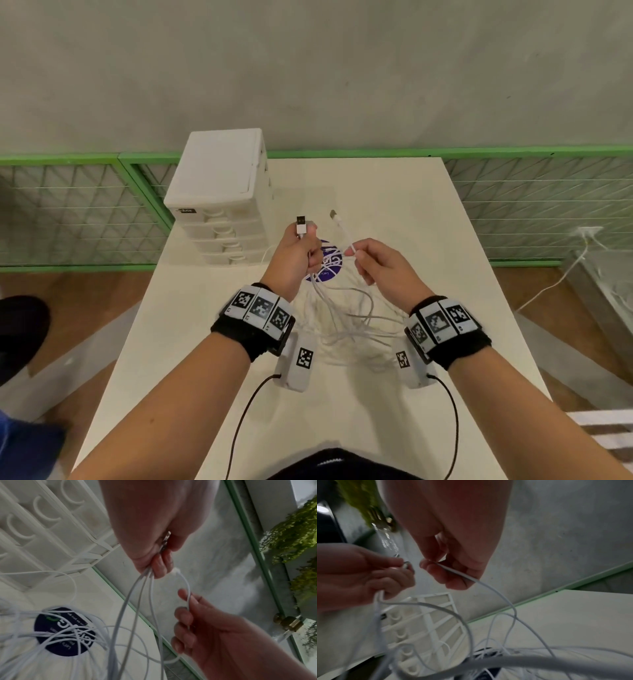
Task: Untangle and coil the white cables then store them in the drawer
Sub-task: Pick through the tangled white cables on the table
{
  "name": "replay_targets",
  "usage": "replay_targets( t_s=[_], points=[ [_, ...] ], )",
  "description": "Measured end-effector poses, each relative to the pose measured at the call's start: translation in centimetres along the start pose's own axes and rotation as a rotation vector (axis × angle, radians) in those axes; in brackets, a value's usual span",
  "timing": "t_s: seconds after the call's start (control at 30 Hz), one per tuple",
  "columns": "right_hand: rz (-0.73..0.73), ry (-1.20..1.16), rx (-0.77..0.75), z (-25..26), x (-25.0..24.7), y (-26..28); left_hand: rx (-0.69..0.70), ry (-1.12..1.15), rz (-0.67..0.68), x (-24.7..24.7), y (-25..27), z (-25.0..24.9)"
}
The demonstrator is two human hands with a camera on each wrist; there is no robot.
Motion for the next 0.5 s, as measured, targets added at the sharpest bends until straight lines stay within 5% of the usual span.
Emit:
replay_targets(
  t_s=[0.23, 0.5],
  points=[
    [0.058, 0.016, -0.091, 4.6, 1.7, 1.9, 0.090, 0.004, -0.027, 1.6, 1.4, -2.1],
    [-0.069, -0.087, -0.051, 4.7, 0.2, 2.0, 0.064, 0.160, 0.164, 3.2, 3.0, -3.7]
  ],
)
Point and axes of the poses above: each hand's wrist, its own y-axis away from the middle knuckle, its own x-axis out of the palm, z = x × y, the point moved 8 cm from there along -y, towards the middle knuckle, and after that the axes turned 15 degrees about y, right-handed, at the moved point
